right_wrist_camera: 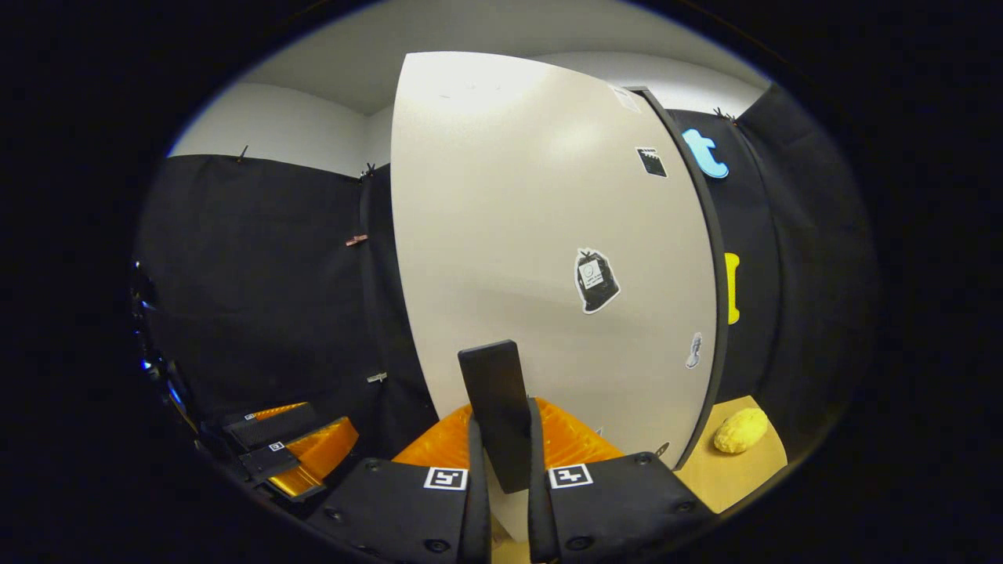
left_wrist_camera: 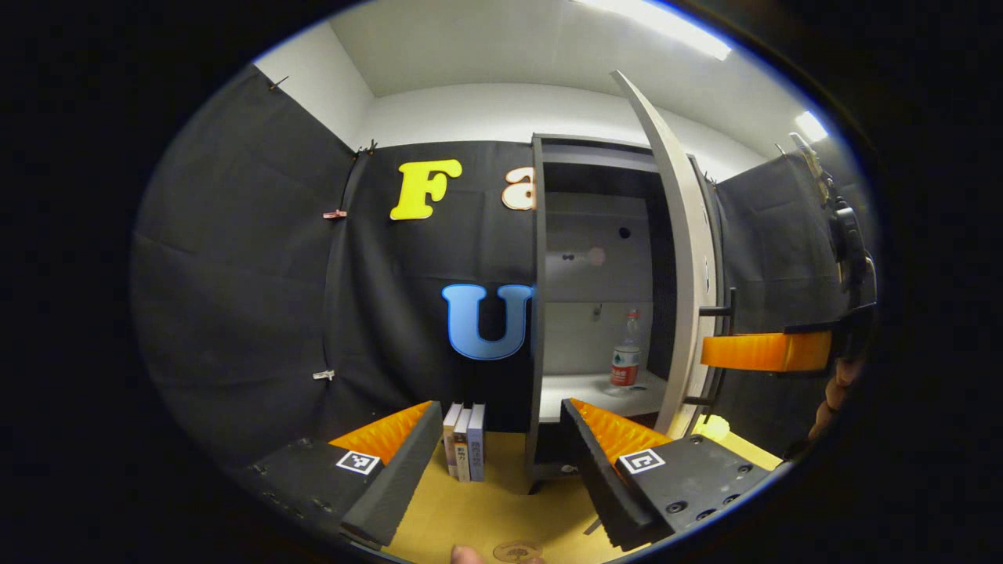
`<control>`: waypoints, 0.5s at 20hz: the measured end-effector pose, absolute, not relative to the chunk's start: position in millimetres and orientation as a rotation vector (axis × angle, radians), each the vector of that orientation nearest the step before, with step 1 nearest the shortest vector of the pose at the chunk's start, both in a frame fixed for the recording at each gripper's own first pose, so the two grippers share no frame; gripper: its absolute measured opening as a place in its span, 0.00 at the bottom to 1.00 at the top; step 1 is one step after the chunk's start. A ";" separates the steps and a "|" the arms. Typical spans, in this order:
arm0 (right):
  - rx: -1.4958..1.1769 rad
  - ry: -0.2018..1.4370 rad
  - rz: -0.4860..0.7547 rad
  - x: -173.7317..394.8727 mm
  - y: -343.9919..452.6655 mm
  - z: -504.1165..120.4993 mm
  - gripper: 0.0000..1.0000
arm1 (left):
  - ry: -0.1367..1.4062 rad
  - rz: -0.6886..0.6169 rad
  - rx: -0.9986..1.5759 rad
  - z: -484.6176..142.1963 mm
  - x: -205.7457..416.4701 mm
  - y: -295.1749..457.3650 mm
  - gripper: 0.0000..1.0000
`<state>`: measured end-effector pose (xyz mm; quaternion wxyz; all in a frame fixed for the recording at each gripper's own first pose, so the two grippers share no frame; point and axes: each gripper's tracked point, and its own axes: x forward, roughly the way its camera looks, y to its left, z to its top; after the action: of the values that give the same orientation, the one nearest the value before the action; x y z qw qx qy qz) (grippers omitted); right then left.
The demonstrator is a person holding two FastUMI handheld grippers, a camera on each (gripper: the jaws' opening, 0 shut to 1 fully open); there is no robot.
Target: Open the cabinet door with the right hand, grasp the bottle in the cabinet with the left hand and place it on the coaster, then close the cabinet door with the right hand.
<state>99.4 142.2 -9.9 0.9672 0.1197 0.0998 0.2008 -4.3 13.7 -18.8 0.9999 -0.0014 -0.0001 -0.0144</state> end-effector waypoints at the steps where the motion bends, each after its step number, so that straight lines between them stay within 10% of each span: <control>1: 0.241 0.200 0.401 98.0 138.4 -9.6 0.22 | -0.005 -0.040 0.001 -17.7 -4.5 7.9 0.95; 10: 0.211 0.181 0.248 91.2 101.7 -9.1 0.22 | -0.024 -0.155 0.009 -10.2 1.5 -56.3 0.95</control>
<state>91.2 101.7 -9.1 0.9827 0.1051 0.0902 0.1234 1.5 -56.3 -10.2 0.9969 0.0046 -0.0118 -0.0773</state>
